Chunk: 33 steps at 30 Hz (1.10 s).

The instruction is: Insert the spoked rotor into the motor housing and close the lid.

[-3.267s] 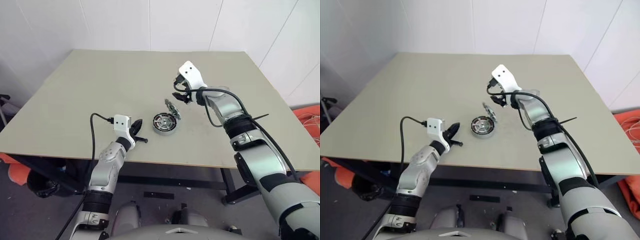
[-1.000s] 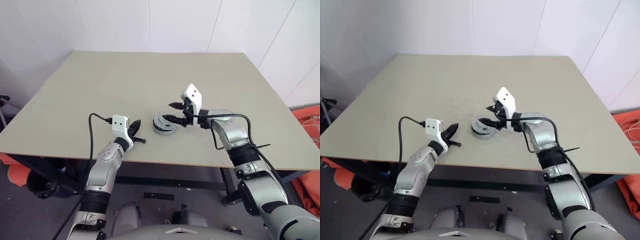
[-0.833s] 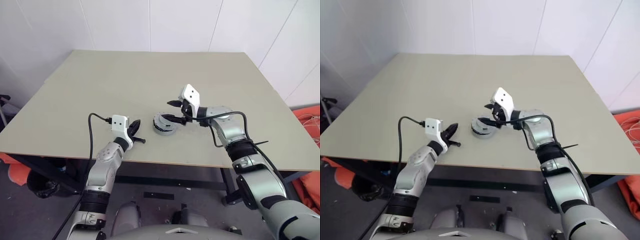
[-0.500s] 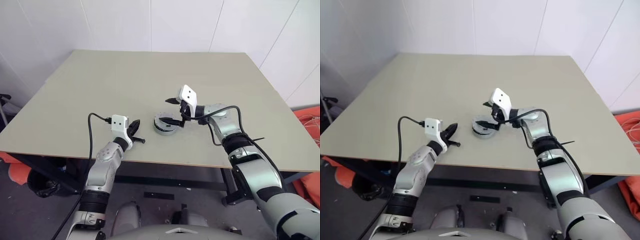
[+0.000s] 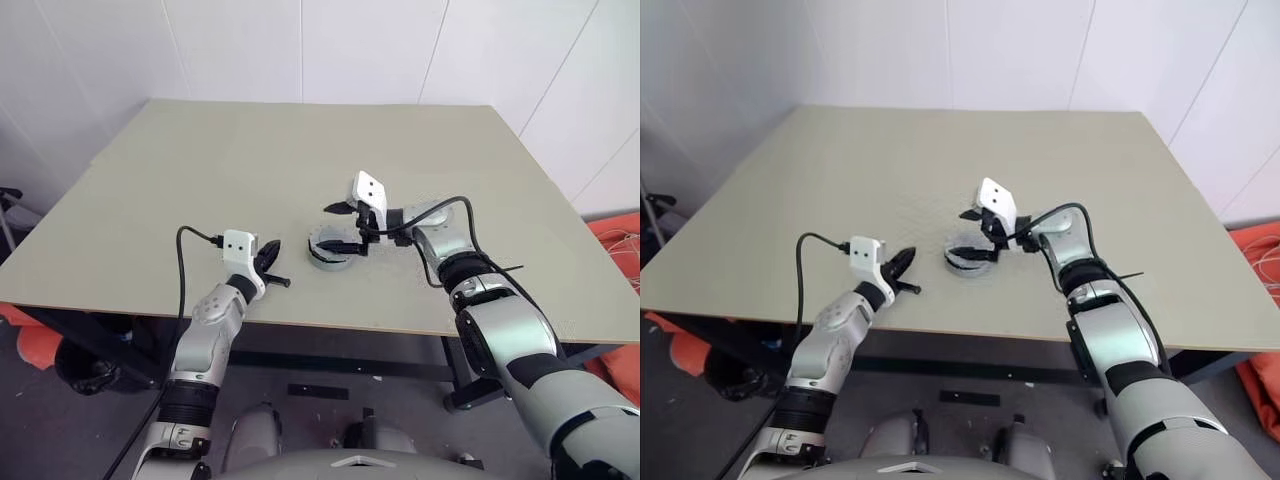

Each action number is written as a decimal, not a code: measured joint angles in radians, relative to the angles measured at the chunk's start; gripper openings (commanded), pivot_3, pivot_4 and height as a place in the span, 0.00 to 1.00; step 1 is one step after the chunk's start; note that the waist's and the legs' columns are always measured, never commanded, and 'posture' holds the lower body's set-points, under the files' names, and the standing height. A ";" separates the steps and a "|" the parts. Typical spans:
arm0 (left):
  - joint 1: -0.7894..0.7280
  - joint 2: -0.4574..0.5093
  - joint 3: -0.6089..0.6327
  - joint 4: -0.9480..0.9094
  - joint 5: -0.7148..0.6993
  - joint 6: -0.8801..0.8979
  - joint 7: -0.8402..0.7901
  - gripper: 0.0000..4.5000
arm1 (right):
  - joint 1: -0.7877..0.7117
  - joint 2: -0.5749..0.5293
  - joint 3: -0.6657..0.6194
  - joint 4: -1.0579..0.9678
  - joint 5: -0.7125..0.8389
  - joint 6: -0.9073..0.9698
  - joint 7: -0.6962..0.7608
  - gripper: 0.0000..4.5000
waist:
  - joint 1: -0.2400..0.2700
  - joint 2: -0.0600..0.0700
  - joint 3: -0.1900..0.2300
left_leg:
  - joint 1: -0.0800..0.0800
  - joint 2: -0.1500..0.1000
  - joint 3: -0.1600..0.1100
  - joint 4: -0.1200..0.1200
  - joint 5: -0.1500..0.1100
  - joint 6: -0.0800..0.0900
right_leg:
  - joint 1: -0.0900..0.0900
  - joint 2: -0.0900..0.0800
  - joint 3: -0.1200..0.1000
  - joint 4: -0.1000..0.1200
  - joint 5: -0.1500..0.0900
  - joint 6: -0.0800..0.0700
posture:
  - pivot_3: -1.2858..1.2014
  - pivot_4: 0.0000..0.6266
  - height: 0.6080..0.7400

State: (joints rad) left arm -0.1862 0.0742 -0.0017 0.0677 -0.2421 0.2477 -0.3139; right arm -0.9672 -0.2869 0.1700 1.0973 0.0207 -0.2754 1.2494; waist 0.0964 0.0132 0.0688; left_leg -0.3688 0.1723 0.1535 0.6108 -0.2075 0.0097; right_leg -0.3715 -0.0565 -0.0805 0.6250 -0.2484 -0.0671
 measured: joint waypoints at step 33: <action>0.001 0.008 0.008 0.000 0.000 0.000 0.001 0.00 | -0.056 0.010 -0.013 0.112 -0.069 0.122 -0.002 0.99 | 0.000 0.000 0.000 | 0.000 0.000 0.000 0.002 -0.001 0.000 | 0.000 0.000 0.000 0.001 0.000 0.000 | 0.52 0.00 1.00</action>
State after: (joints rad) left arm -0.1850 0.0825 0.0061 0.0675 -0.2417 0.2476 -0.3134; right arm -1.0235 -0.2766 0.1574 1.2097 -0.0481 -0.1536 1.2472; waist 0.0968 0.0134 0.0688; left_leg -0.3685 0.1727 0.1536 0.6124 -0.2084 0.0094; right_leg -0.3715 -0.0567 -0.0807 0.6264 -0.2484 -0.0672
